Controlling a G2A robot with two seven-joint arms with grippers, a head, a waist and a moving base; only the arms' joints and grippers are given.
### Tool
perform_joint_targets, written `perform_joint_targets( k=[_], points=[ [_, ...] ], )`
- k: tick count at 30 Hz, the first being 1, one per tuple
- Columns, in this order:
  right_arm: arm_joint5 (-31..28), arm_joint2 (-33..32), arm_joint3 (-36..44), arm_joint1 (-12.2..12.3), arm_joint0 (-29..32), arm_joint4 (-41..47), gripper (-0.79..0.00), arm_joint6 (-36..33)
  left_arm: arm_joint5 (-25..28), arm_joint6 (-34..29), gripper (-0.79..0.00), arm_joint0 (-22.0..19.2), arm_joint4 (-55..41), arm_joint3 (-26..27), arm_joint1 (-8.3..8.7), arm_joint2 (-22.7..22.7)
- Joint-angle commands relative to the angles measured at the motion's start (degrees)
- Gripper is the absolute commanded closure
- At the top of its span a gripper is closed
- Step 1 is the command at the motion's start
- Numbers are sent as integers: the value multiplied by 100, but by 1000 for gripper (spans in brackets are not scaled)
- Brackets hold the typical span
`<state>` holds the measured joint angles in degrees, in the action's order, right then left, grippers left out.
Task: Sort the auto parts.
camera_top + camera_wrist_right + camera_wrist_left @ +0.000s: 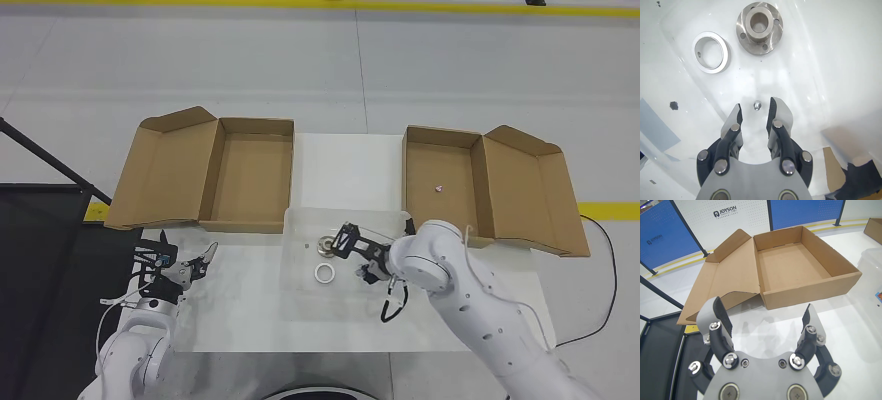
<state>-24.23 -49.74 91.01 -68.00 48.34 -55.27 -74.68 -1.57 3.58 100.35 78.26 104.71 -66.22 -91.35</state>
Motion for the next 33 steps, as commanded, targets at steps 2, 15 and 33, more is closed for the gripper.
perform_joint_targets(
  k=[2,15,33],
  points=[
    [47,65,-77,-18,-53,-11,-305,19,0,0,-785,0,0,0,0,0],
    [134,90,-94,-30,-145,42,0,99,0,0,-785,0,0,0,0,0],
    [31,-2455,790,329,653,2280,0,2122,0,0,-785,0,0,0,0,0]
  ],
)
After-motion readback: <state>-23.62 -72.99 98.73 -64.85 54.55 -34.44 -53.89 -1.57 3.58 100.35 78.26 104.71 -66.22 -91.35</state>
